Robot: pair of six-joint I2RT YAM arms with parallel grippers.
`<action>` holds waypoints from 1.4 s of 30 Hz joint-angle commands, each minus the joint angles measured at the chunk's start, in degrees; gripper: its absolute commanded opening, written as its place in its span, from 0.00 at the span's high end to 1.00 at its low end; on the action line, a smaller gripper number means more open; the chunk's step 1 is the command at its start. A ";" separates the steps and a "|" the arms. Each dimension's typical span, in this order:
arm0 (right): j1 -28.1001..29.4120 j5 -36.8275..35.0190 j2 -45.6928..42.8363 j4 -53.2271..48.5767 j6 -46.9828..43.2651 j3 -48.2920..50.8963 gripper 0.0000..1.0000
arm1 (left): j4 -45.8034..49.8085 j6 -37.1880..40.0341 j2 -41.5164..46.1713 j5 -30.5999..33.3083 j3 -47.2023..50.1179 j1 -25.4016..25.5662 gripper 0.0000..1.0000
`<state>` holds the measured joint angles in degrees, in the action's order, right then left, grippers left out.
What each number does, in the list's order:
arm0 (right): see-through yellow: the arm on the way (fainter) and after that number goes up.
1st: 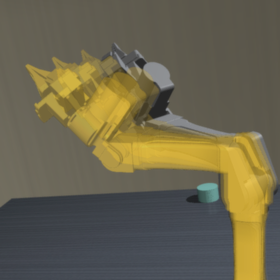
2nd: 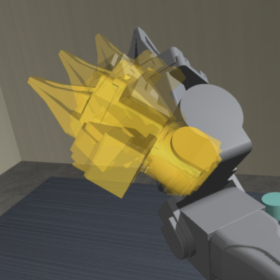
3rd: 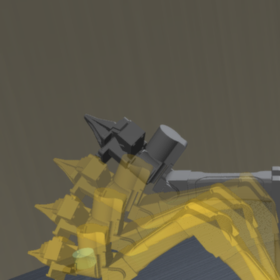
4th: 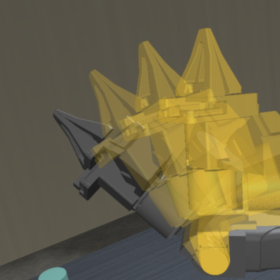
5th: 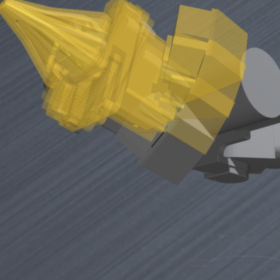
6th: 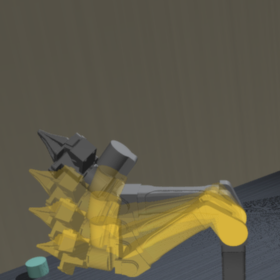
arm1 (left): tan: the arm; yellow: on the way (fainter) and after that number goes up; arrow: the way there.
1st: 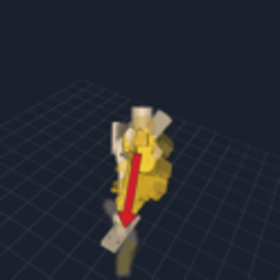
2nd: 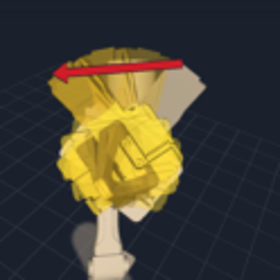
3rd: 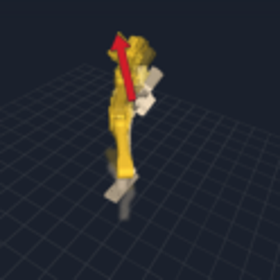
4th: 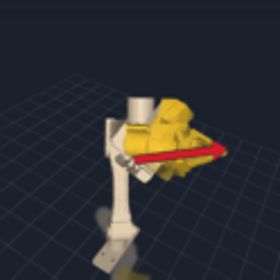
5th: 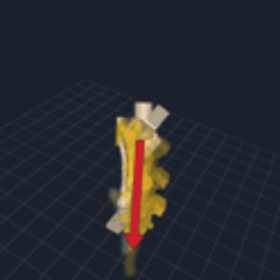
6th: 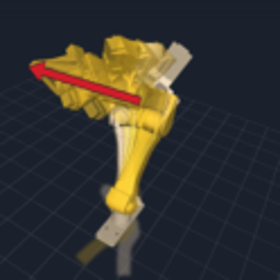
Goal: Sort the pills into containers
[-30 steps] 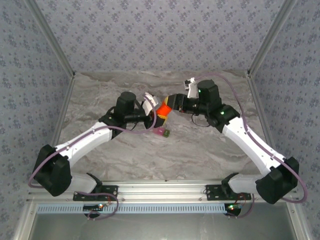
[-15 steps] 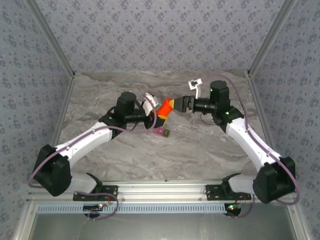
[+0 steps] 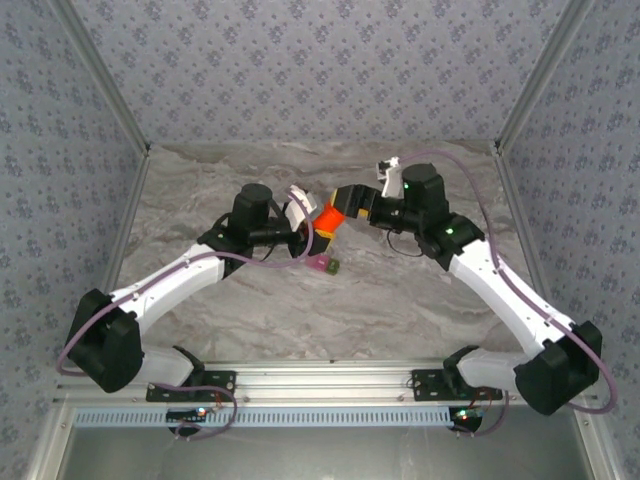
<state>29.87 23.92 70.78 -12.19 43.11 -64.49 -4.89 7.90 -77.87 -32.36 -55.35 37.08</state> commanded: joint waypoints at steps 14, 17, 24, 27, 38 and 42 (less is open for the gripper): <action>0.93 1.55 1.58 -2.69 -3.60 -2.85 0.57 | -2.41 0.00 -0.36 -1.92 -1.68 -0.21 1.00; -2.23 9.15 3.36 -0.89 -13.60 -3.35 0.60 | -2.59 -0.16 -0.45 -2.01 -1.66 -0.23 1.00; -9.85 27.02 4.27 3.78 -30.60 -0.94 0.58 | -2.39 -0.08 -0.09 -2.00 -1.07 -0.24 1.00; -10.00 26.79 4.08 6.47 -28.52 -0.28 0.58 | -2.48 -0.20 0.00 -2.01 -0.98 -0.28 1.00; -7.51 17.72 0.43 6.20 -21.61 1.90 0.17 | -2.30 0.05 -0.32 -1.97 -1.16 -0.33 1.00; -7.03 10.89 -2.06 8.97 -10.52 3.59 0.13 | -2.21 0.04 -0.36 -2.01 -1.07 -0.30 1.00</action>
<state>22.22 41.06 71.44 -6.07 24.10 -62.08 -6.76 7.90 -78.30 -33.41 -55.35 36.95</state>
